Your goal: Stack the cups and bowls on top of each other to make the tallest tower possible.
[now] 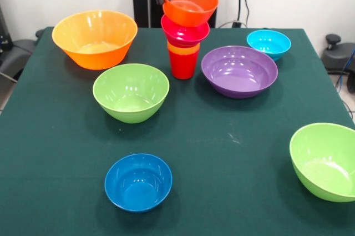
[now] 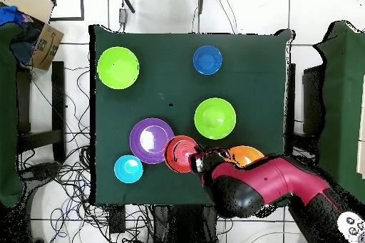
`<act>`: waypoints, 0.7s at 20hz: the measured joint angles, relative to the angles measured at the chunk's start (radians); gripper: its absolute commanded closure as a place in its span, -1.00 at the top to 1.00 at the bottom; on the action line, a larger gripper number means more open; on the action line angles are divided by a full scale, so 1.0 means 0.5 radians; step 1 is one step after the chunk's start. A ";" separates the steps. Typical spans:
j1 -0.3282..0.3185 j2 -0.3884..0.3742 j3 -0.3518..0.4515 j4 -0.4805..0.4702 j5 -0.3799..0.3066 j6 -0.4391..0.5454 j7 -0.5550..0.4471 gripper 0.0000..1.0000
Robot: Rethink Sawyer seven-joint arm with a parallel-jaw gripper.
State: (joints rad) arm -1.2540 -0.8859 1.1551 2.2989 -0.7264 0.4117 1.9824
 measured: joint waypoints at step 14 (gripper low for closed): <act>-0.029 0.007 0.001 0.083 -0.177 -0.074 0.000 -1.00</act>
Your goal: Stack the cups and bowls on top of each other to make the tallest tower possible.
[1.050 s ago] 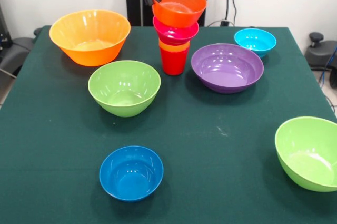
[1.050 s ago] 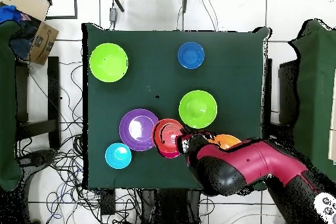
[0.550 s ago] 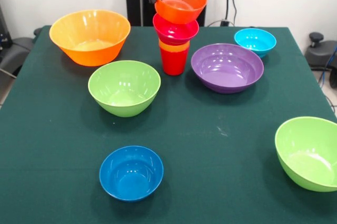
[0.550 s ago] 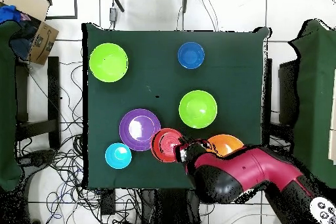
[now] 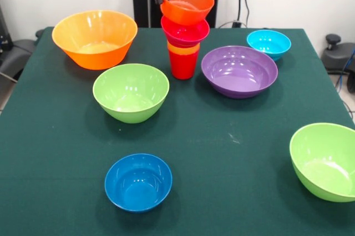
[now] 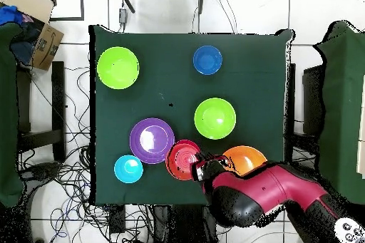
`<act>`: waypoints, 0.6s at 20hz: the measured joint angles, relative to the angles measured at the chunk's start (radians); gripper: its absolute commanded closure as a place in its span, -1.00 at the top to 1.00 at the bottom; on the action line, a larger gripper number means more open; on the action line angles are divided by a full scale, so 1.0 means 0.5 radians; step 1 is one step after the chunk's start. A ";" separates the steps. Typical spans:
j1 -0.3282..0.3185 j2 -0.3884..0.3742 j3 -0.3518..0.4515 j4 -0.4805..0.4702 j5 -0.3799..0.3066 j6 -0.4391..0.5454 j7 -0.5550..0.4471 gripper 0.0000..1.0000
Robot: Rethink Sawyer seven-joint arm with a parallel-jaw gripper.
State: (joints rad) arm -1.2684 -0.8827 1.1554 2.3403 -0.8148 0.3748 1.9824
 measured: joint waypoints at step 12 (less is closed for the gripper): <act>0.043 0.043 -0.084 0.001 -0.197 -0.091 0.000 -1.00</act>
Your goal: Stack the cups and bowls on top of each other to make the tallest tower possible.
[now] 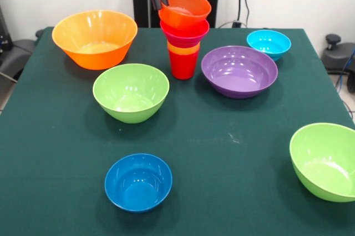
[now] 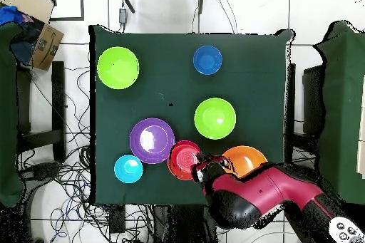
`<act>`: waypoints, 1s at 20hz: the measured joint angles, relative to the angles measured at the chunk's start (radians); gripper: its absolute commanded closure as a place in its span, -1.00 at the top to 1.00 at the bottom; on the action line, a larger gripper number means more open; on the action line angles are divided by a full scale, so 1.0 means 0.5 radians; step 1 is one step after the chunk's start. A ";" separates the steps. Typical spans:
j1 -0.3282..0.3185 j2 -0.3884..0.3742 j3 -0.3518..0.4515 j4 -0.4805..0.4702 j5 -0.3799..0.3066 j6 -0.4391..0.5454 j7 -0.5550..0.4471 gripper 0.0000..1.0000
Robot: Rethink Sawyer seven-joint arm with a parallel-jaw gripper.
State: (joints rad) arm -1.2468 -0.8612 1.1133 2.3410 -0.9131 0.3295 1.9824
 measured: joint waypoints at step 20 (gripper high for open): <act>0.068 0.058 -0.092 -0.001 -0.063 -0.087 0.000 -1.00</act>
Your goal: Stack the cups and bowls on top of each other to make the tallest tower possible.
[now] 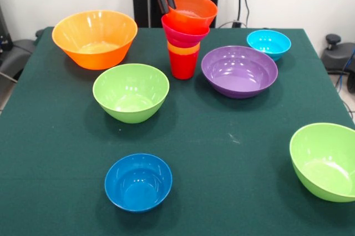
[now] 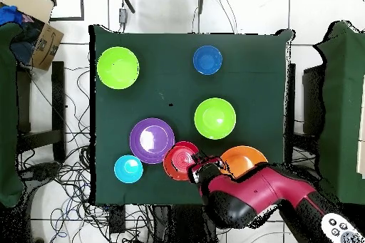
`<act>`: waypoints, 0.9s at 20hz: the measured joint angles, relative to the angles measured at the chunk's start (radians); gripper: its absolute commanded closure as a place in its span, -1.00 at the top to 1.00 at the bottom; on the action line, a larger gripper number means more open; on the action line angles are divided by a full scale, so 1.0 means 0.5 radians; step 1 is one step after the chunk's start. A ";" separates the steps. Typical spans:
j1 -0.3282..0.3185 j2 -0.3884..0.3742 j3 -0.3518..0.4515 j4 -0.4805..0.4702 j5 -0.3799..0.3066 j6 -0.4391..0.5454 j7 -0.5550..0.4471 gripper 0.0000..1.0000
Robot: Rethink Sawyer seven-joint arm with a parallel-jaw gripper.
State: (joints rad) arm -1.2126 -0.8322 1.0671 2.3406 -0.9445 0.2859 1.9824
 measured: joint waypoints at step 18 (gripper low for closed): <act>-0.080 0.145 0.008 -0.001 0.012 0.000 0.000 -1.00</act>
State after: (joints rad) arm -1.2524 -0.7595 1.0713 2.3403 -0.9382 0.2859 1.9824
